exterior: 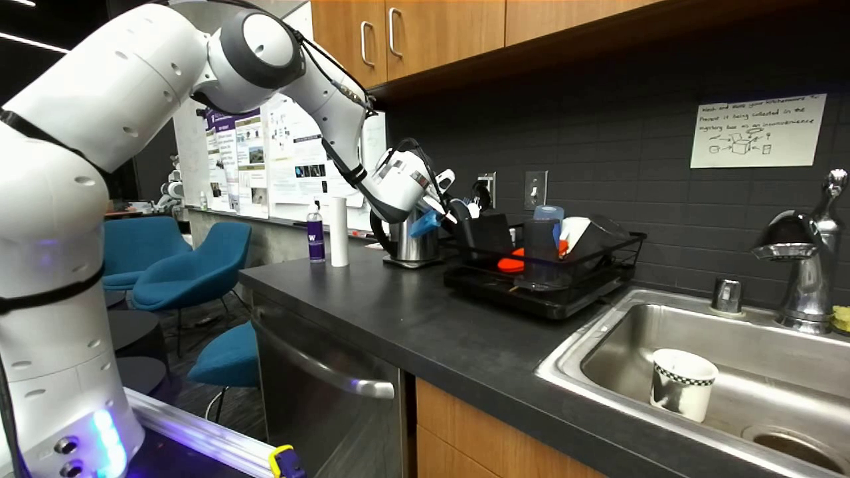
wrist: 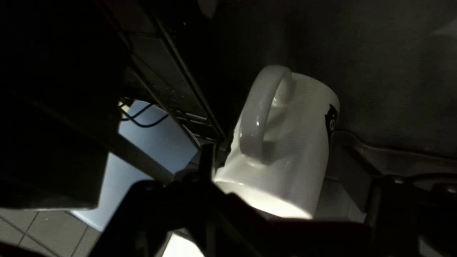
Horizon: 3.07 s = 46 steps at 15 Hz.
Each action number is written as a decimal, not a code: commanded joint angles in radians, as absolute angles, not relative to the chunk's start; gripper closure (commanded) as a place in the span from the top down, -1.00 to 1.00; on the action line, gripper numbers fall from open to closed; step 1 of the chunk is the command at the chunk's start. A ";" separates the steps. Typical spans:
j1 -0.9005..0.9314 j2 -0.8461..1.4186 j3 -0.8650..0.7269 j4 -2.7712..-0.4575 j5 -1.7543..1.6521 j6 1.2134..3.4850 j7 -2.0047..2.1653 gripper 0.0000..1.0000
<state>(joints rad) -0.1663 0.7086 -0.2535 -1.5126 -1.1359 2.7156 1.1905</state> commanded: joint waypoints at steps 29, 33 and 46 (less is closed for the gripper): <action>-0.269 0.526 -0.235 -1.709 -0.678 2.831 0.391 -0.91; -0.297 0.444 -0.208 -1.809 -0.569 2.873 0.206 -0.16; -0.214 0.232 -0.083 -1.956 -0.129 2.936 -0.159 1.00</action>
